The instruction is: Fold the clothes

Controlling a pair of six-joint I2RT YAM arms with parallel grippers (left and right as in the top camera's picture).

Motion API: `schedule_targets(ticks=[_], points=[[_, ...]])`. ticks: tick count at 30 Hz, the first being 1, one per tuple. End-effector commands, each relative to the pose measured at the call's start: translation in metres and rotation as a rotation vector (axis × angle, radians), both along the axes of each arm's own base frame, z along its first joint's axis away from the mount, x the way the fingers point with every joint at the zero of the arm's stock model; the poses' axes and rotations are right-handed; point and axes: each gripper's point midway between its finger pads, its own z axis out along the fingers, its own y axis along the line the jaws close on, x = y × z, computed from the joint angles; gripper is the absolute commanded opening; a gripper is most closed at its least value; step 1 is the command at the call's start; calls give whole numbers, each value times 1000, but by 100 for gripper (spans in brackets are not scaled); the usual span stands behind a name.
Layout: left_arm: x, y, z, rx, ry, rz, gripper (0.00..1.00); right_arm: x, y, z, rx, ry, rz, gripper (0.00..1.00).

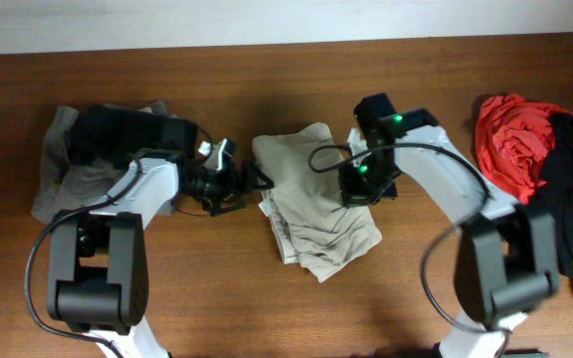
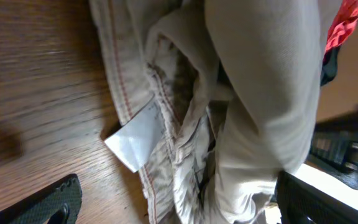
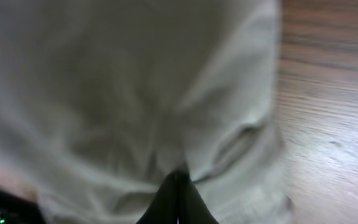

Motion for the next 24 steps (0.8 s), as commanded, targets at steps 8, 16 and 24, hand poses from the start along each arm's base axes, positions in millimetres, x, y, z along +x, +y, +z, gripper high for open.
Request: schedule_targets(ticks=[8, 16, 24], points=[[6, -13, 5, 40, -59, 4, 99, -7, 16, -49, 66, 165, -55, 4], [-16, -14, -17, 67, 73, 68, 99, -3, 17, -52, 69, 153, -56, 4], [-30, -32, -38, -7, 93, 116, 99, -4, 17, -52, 68, 155, -56, 4]])
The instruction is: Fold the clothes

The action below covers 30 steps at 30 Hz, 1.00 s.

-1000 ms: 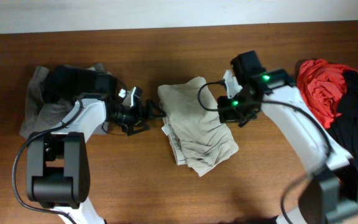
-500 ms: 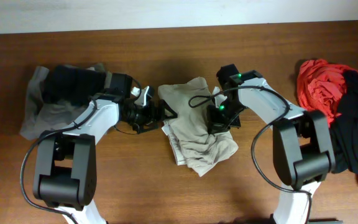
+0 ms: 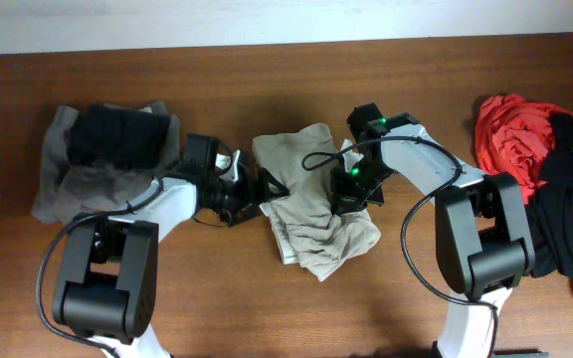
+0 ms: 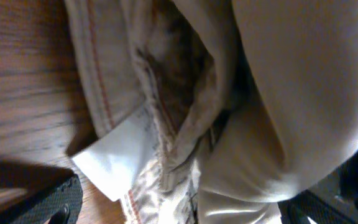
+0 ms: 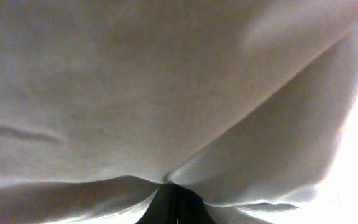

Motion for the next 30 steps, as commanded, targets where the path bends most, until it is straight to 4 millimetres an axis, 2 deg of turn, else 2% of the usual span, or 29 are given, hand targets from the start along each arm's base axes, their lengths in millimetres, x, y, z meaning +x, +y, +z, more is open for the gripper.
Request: schedule_targets(ticks=[1, 8, 12, 19, 25, 28, 30], points=[[-21, -6, -17, 0, 87, 33, 99, -5, 0, -14, -13, 36, 3, 4], [-13, -34, -5, -71, -44, -27, 99, -5, 0, -14, -13, 36, 3, 4], [-11, -36, -3, -77, -58, -29, 99, -5, 0, -14, -13, 36, 3, 4], [6, -41, 9, -108, -166, -28, 99, -5, 0, -14, -13, 36, 3, 4], [-1, -52, 7, -99, -158, -51, 99, -5, 0, -14, -12, 35, 3, 4], [-5, -57, 7, -98, -162, -64, 93, -4, 0, -15, -12, 33, 3, 4], [-5, -58, 7, -100, -161, -68, 82, -4, 0, -15, -11, 33, 3, 4]])
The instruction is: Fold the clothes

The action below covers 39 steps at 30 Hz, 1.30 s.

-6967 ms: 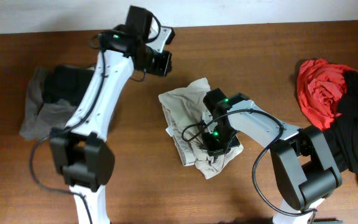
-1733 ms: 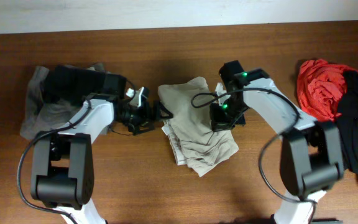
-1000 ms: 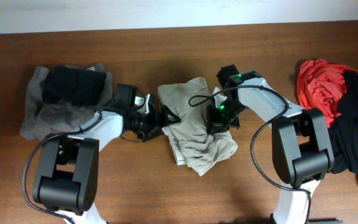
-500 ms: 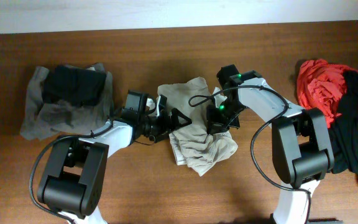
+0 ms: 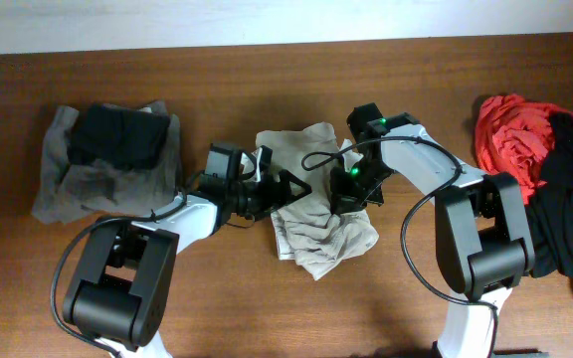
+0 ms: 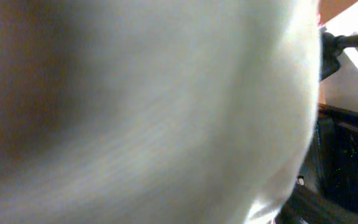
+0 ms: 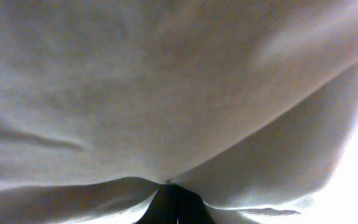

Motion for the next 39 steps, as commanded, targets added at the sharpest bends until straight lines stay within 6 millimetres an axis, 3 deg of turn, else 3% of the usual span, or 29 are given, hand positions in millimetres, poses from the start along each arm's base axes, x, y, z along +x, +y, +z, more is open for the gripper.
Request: schedule_targets(ticks=[1, 6, 9, 13, 17, 21, 25, 31, 35, 39], points=[[-11, -9, -4, -13, 17, -40, 77, -5, -1, -15, -17, 34, 4, 4], [-10, -12, -1, -28, 4, -50, 71, -5, -1, -15, -17, 34, 4, 4], [-9, -16, 6, -59, -21, -70, 48, -5, -1, -15, -15, 31, 11, 4], [-8, -17, 9, -67, -34, -73, 9, -5, -2, -15, -18, 28, 23, 4], [-6, -22, 18, -105, -87, -110, 1, -5, -6, -16, -27, 17, 41, 4], [-8, -28, 30, -156, -133, -158, 0, 3, -10, -5, -14, -25, 43, 4], [-12, -34, 44, -222, -164, -210, 0, 23, -14, 35, 8, -181, 81, 4], [-6, -32, 84, -317, -283, -253, 1, 54, -46, 133, -67, -488, 1, 4], [7, -15, 120, -329, -380, -217, 1, 58, -70, 186, -90, -626, -62, 4], [19, 19, 169, -354, -488, -176, 1, 51, -92, 204, -102, -625, -139, 4]])
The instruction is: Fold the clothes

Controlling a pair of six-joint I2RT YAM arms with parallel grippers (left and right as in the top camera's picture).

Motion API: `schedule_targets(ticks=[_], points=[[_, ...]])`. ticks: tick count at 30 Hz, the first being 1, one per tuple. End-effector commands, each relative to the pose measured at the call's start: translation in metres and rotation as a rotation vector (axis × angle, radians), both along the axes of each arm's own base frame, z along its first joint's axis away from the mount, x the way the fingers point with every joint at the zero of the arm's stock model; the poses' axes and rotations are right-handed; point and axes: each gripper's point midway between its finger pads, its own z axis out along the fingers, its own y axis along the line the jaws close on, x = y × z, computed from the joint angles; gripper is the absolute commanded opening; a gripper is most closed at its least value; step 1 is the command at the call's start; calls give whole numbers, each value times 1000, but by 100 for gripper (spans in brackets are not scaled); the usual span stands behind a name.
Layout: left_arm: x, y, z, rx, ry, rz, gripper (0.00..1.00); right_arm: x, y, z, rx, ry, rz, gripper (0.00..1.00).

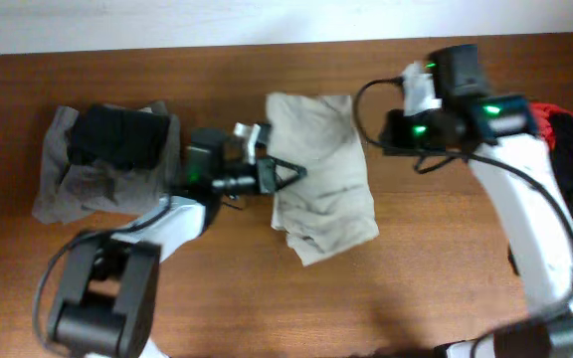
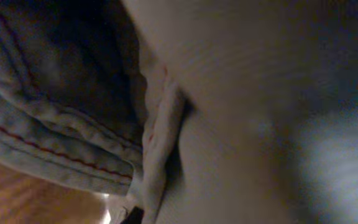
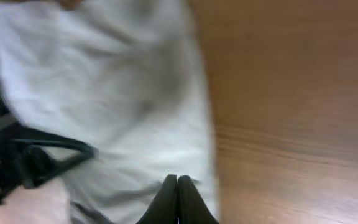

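Note:
A beige garment (image 1: 321, 184) lies in the middle of the table, its top layer spread flat and a crumpled lower part poking out at the front. My left gripper (image 1: 298, 174) is at the garment's left edge, apparently shut on it. The left wrist view is filled with beige cloth (image 2: 241, 93) and red-stitched seams, and only a dark finger tip shows at the bottom. My right gripper (image 3: 178, 180) is shut at the cloth's right edge (image 3: 104, 93), where wrinkles run to its tips. In the overhead view, the right gripper (image 1: 386, 134) is at the garment's upper right.
A grey garment (image 1: 58, 184) with a folded black one (image 1: 117, 139) on top lies at the far left. Red (image 1: 555, 104) and black clothes are piled at the right edge, partly under my right arm. Bare wood lies in front.
My right gripper has moved from the garment's right middle up to its upper right edge. The top layer now lies flatter and reaches farther back. My left gripper stays at the left edge.
At first my left gripper stood open just left of the garment, with the right gripper shut on its right side. The left gripper then came up to the seams and went in among the cloth. Now the garment is spread out between both grippers.

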Motion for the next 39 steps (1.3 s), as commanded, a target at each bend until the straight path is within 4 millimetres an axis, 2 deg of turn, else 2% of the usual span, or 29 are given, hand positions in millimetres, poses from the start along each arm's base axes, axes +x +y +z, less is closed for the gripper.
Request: schedule_targets(ticks=[1, 4, 8, 11, 13, 17, 19, 22, 24, 31, 34, 39], points=[[7, 33, 84, -88, -174, 2, 0, -3, -22, 0, -25, 28, -74, 4], [24, 71, 111, -81, -201, 126, 0, -10, -27, -5, -30, 68, -84, 4], [47, 137, 146, -98, -207, 328, 1, -13, -26, -7, -32, 83, -82, 4], [59, 192, 165, -120, -194, 461, 0, -13, -27, -7, -32, 84, -83, 4], [63, 227, 170, -134, -174, 546, 1, -14, -27, -8, -32, 90, -83, 4], [72, 296, 164, -112, -149, 776, 1, -16, -27, -8, -34, 99, -83, 4], [75, 327, 147, -89, -69, 917, 1, -17, -27, -9, -34, 102, -83, 4], [73, 364, 109, -22, 98, 1131, 1, -19, -27, -10, -35, 112, -82, 4], [71, 382, 93, 28, 154, 1237, 0, -21, -29, -11, -46, 118, -87, 4], [68, 424, 84, 146, 138, 1468, 0, -29, -41, -17, -115, 153, -107, 4], [66, 431, 82, 179, 129, 1496, 0, -31, -45, -18, -137, 162, -115, 4], [72, 435, 64, 189, 158, 1497, 0, -31, -45, -18, -139, 160, -116, 4]])
